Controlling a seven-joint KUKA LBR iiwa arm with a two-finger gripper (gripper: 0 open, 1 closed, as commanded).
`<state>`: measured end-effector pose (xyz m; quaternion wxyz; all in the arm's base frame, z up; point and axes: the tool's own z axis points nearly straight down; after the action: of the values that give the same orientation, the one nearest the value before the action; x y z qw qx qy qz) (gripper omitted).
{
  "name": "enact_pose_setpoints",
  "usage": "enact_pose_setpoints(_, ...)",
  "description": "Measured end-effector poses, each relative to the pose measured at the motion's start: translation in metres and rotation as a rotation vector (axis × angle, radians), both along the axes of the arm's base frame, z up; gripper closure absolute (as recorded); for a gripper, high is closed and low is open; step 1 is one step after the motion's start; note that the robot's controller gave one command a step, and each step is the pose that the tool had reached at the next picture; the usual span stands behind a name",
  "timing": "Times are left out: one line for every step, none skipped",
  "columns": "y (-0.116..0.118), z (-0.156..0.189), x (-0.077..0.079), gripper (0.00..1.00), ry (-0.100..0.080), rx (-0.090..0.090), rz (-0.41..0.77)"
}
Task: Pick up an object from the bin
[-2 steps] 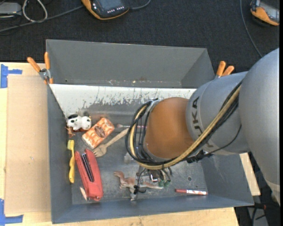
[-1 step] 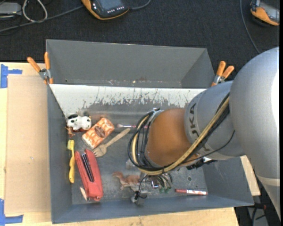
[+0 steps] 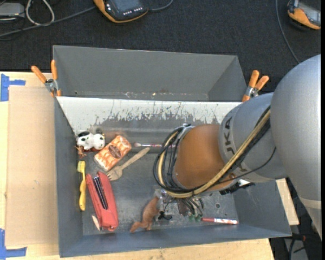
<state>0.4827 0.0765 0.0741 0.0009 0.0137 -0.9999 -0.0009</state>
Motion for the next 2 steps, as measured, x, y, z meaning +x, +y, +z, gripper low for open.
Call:
enact_pose_setpoints(0.008,0.006,0.000,1.00,0.000,0.002,0.002)
enact_pose_setpoints(0.005,0.069,-0.002,1.00,-0.001,0.001,-0.039)
